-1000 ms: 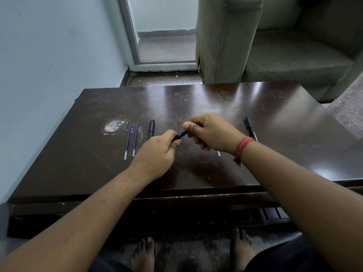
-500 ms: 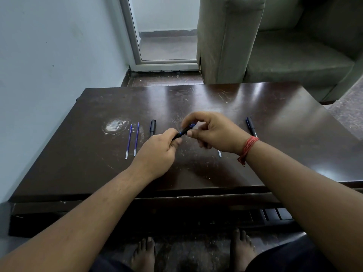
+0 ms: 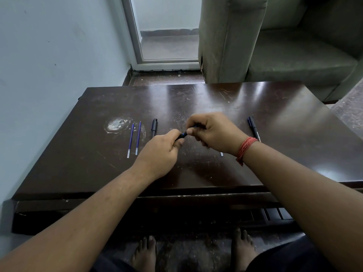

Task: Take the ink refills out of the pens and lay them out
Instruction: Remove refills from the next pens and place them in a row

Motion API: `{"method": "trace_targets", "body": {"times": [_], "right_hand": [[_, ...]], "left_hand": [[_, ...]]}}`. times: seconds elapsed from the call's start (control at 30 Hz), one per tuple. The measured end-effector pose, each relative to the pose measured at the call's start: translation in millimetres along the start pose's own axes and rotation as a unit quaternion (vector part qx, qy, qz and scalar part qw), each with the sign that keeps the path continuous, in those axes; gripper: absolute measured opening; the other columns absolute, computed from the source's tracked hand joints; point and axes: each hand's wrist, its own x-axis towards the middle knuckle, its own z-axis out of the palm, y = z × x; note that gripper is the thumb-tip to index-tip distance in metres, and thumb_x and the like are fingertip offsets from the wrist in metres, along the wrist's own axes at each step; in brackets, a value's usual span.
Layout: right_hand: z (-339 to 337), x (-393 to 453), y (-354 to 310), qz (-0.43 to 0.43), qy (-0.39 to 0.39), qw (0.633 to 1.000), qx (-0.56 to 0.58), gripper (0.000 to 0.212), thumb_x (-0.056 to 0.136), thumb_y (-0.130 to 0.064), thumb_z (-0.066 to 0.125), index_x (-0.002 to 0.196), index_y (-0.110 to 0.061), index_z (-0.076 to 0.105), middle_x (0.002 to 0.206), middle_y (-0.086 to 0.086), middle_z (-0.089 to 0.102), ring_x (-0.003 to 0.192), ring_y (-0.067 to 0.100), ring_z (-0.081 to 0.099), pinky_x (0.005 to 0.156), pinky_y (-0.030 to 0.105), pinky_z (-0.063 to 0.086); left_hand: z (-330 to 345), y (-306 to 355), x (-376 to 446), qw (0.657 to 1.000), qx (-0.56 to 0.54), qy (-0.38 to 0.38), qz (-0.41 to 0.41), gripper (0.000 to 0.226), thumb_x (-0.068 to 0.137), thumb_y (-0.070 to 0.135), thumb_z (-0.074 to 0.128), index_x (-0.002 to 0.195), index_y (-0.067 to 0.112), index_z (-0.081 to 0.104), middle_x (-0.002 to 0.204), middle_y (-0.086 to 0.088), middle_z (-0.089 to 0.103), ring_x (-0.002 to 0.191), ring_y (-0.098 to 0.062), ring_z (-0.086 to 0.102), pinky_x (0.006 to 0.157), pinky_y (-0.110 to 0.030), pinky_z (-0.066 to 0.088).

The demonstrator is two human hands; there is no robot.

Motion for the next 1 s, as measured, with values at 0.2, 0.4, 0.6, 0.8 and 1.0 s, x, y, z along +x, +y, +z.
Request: {"method": "trace_targets", "body": {"times": [0.2,0.4,0.6,0.8,1.0], "right_hand": [[3.1,2.4,-3.2,-0.018,0.027,0.996,-0.088,0.023,0.095,-0.026,0.061,0.073,-0.024,0.059,0.054,-0.010,0.048,0.051,0.002,0.045,0.048,0.012,0.031],[1.5,5.5,-9.3,0.006,0.026,0.996,-0.090,0.037,0.097,-0.028,0.059,0.061,-0.032,0.050,0.050,-0.009,0.047,0.045,0.005,0.043,0.047,0.020,0.034],[-15.0,6.4,-6.0,0.047,0.056,0.997,0.035,0.035,0.093,-0.037,0.062,0.124,-0.021,0.059,0.085,-0.005,0.064,0.071,0.011,0.067,0.066,0.033,0.058],[6.1,9.0,2.9,0.040,0.018,0.993,-0.111,0.017,0.093,-0.032,0.063,0.103,-0.018,0.067,0.093,-0.005,0.061,0.084,0.012,0.058,0.079,0.031,0.052],[36.8,18.6,-6.4,0.010,-0.002,0.963,-0.271,0.020,0.092,-0.024,0.062,0.108,-0.012,0.061,0.110,0.008,0.055,0.100,0.027,0.054,0.084,0.040,0.052]], "left_hand": [[-1.3,1.3,1.6,1.000,0.005,0.013,0.003,0.017,0.103,0.023,0.048,0.091,0.012,0.054,0.061,-0.006,0.055,0.053,-0.026,0.051,0.050,-0.043,0.041],[-4.2,2.3,1.8,0.998,0.037,0.045,0.016,0.017,0.102,0.023,0.049,0.088,0.013,0.052,0.059,-0.005,0.054,0.052,-0.027,0.052,0.049,-0.044,0.044],[-26.7,-3.4,10.7,0.994,0.029,0.106,-0.015,0.014,0.102,0.020,0.048,0.090,0.015,0.053,0.058,0.004,0.050,0.049,-0.018,0.047,0.046,-0.033,0.035],[-54.6,-36.6,7.7,0.981,-0.004,0.155,-0.114,0.021,0.104,0.024,0.044,0.092,0.012,0.057,0.063,-0.003,0.054,0.052,-0.018,0.046,0.050,-0.032,0.034],[-48.7,-36.8,7.1,0.984,-0.011,0.136,-0.111,0.021,0.104,0.024,0.044,0.088,0.014,0.054,0.064,-0.003,0.053,0.054,-0.020,0.046,0.050,-0.032,0.034]]}}
